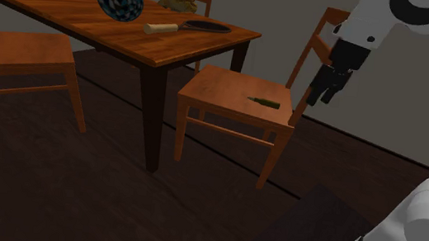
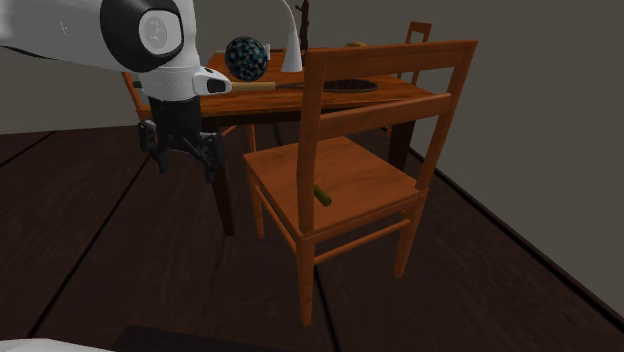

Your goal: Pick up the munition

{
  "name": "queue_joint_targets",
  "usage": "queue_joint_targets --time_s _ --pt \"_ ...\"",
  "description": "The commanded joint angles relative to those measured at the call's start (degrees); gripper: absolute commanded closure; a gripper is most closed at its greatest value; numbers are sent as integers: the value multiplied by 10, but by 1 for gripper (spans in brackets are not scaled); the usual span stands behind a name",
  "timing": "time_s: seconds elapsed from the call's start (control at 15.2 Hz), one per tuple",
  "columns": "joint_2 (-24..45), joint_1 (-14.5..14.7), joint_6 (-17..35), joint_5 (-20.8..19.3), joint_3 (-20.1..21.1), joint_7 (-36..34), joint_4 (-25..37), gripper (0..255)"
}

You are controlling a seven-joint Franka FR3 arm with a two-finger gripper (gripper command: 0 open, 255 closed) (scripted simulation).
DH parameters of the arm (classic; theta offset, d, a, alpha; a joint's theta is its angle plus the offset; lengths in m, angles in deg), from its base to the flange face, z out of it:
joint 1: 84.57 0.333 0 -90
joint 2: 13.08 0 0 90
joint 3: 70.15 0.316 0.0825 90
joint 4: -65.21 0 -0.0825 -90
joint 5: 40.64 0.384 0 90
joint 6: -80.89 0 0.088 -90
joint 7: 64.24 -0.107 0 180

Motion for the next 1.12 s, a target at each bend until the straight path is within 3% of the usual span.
queue_joint_targets --time_s 0.0,0.53,1.06 --pt "0 0 0 0 0 0 0 0" --pt "145 -2 72 -57 -59 140 46 0" --pt "314 -4 128 -85 -101 268 144 0"
